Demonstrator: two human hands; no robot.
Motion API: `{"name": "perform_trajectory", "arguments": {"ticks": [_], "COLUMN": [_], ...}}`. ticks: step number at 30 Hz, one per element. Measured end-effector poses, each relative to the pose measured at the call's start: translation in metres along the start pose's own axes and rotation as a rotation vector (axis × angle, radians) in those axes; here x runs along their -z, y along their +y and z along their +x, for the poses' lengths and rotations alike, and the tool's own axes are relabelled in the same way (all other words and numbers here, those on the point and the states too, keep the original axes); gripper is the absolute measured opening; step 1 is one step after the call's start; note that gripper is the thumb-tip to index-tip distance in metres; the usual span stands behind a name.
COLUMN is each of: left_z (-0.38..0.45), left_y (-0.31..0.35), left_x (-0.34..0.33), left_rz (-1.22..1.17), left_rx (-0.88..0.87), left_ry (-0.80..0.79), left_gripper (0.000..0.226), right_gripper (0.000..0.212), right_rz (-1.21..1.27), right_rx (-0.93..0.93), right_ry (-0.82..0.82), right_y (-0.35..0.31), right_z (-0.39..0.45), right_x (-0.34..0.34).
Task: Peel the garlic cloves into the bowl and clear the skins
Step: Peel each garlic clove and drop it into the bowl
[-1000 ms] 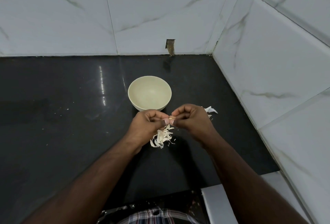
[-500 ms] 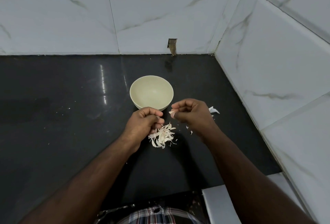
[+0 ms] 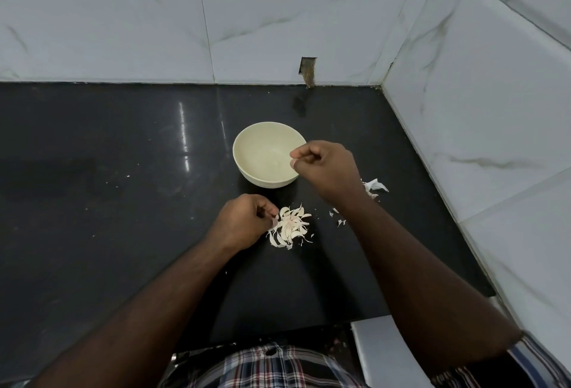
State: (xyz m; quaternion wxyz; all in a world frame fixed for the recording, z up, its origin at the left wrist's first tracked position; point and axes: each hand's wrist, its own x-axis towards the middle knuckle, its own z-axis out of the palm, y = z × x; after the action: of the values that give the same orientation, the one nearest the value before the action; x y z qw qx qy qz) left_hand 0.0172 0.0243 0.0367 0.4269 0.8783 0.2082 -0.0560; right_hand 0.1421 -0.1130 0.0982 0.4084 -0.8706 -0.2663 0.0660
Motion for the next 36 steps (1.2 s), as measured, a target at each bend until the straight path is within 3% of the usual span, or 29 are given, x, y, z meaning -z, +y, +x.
{"name": "perform_trajectory", "arguments": {"ticks": [7, 12, 18, 22, 28, 36], "left_z": [0.002, 0.001, 0.0, -0.001, 0.001, -0.003], "left_y": [-0.002, -0.001, 0.0, 0.0, 0.006, 0.014], "left_x": [-0.003, -0.007, -0.009, -0.007, -0.004, -0.011], "left_rz": [0.079, 0.095, 0.091, 0.074, 0.022, -0.265], "left_rx": [0.027, 0.016, 0.004, -0.001, -0.021, -0.017], "left_ry": [-0.053, -0.016, -0.014, -0.023, -0.013, -0.083], "left_gripper": [0.019, 0.012, 0.011, 0.015, 0.011, 0.011], "right_gripper": [0.016, 0.03, 0.013, 0.004, 0.014, 0.008], "right_rz": [-0.202, -0.32, -0.316, -0.211, -0.021, 0.397], "right_rx": [-0.125, -0.168, -0.139, -0.195, -0.264, -0.368], "right_ry": [-0.358, -0.374, -0.342, -0.311, -0.304, -0.245], "right_y": [0.043, 0.045, 0.039, 0.042, 0.049, 0.042], "right_z": [-0.045, -0.058, -0.06, -0.058, -0.053, -0.058], "right_x": [-0.015, -0.031, -0.032, -0.029, -0.018, -0.014]}}
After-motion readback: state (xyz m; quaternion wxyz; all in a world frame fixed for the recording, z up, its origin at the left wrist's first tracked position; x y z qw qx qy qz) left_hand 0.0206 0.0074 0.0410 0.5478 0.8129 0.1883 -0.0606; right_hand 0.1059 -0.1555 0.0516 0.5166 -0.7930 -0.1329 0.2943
